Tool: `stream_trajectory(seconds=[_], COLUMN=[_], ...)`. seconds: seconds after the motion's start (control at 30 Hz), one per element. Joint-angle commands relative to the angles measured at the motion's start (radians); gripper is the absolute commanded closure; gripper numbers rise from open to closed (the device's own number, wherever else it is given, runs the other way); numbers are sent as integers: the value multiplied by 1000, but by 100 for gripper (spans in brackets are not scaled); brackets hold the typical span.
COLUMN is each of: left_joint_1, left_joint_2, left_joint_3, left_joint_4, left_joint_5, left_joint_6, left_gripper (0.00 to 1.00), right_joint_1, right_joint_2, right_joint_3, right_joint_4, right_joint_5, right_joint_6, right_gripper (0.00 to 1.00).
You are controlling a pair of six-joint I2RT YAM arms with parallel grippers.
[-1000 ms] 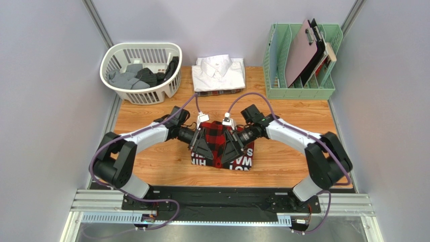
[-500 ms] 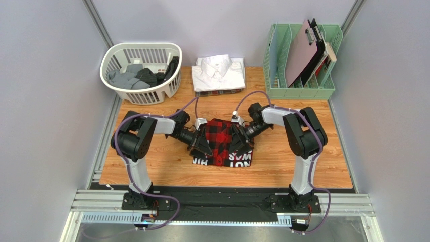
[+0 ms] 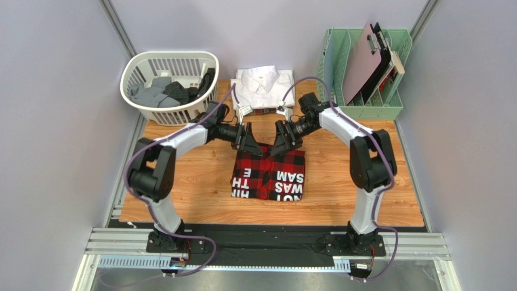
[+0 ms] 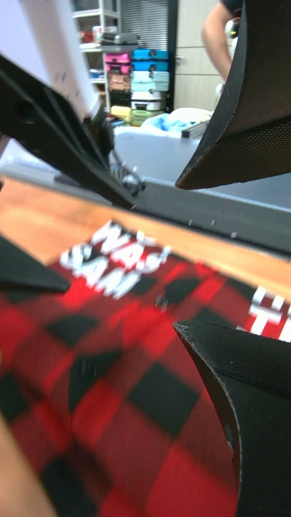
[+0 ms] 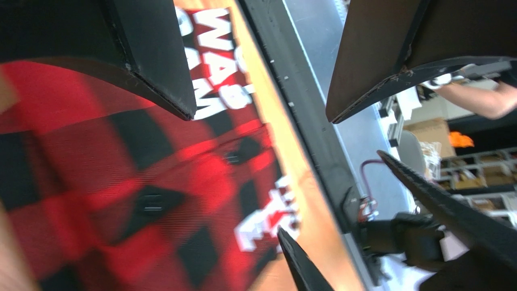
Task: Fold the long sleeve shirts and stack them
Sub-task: Fold the shirt
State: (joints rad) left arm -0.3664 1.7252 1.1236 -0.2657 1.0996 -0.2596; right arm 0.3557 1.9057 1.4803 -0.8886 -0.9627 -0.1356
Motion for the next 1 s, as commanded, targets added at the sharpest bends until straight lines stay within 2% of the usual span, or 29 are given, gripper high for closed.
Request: stream_trajectory(seconds=[0.0,0.1,0.2,0.4,0.47,0.57,0.6,0.63,0.7,0.77,0.83,0.97], left_joint_1=[10,44,63,-35,-29,16,27,38,63,72,79,138], left_joint_2=[181,275,316,200,96,-91,-142,-227,-280,-271,-192,-147], left_joint_3=[103,125,73,-90,-128,-148,-148,-143,-105,-20,62,133], left_joint_4=[-21,-33,-27,-148,-153,-179,-196,-211,-237,-280,-386,-317], left_joint_5=[-133,-211,-228,-150,-101,-76,-95,-125,-222,-306,-285,-264], left_joint_6=[-12,-74,-98,19,45,101,120,134,158,228,287,220], left_gripper=[18,20,21,23,21,16,13,3,1,1,1,1], right_joint_1=[-50,-78,-84,-11,43,104,115,130,135,137,153,201], right_joint_2=[150,219,298,417,389,261,213,143,83,15,-20,9], right_joint_3=[26,75,155,385,394,341,322,293,281,247,195,137], right_joint_4=[-3,-6,-9,-75,-98,-93,-81,-69,-62,-53,-29,-6], right_joint_5=[79,184,286,335,303,274,288,300,334,373,425,564], right_joint_6=[18,2,-12,-22,-77,-187,-205,-222,-228,-225,-182,-101], right_gripper=[17,19,20,22,22,22,22,22,21,21,21,21])
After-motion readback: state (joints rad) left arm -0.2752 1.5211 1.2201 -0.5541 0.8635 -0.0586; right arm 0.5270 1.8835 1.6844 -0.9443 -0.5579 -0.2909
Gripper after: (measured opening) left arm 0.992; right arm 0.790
